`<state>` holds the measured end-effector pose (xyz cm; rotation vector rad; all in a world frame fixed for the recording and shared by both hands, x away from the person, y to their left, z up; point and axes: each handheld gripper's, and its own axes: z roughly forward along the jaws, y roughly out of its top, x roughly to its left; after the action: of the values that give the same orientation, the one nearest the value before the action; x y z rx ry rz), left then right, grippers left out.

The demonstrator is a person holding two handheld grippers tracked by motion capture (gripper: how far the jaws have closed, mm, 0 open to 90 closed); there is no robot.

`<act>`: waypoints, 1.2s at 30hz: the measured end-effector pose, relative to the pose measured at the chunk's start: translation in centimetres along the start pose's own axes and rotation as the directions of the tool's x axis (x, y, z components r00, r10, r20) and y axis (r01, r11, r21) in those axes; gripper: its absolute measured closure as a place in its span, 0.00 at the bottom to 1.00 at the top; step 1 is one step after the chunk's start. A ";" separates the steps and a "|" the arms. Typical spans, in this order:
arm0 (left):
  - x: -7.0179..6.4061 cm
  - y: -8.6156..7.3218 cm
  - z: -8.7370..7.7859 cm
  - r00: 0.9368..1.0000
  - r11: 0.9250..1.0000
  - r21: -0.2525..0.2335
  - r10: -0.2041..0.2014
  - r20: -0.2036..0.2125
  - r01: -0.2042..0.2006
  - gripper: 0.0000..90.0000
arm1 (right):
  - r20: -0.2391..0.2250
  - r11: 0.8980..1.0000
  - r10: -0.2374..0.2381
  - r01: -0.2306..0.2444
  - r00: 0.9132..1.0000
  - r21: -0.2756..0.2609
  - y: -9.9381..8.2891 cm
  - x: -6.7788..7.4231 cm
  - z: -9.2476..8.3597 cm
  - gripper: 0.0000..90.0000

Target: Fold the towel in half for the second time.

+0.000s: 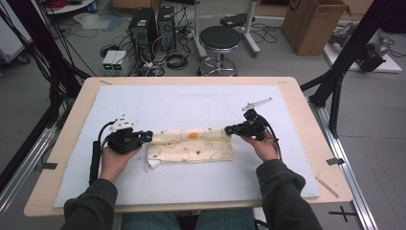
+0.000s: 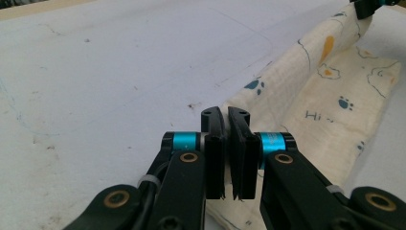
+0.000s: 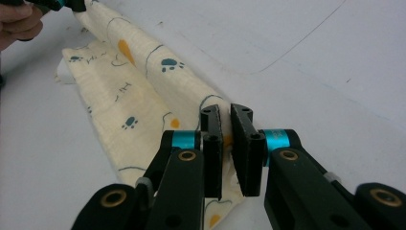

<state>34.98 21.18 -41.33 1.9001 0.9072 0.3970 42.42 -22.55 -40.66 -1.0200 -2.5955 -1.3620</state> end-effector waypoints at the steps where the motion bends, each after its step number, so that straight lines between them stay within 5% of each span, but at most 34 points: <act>1: 0.0 0.0 0.0 1.000 1.000 0.005 0.005 0.003 -0.005 0.94 | -0.005 1.000 0.004 -0.004 1.000 0.007 -0.1 0.0 0.0 0.93; 17: -1.1 -1.0 -0.5 1.000 1.000 0.007 0.025 0.015 -0.026 0.94 | -0.028 0.999 -0.035 0.034 0.999 -0.011 -1.4 1.1 -0.8 0.92; 36: -2.2 -1.2 -1.1 0.995 0.993 0.062 0.102 0.023 -0.103 0.94 | -0.037 0.998 -0.069 0.068 0.997 -0.015 -3.0 2.4 -1.1 0.92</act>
<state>32.28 20.55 -41.64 2.0103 0.8199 0.4142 38.55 -23.30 -41.35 -0.9059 -2.6208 -1.4015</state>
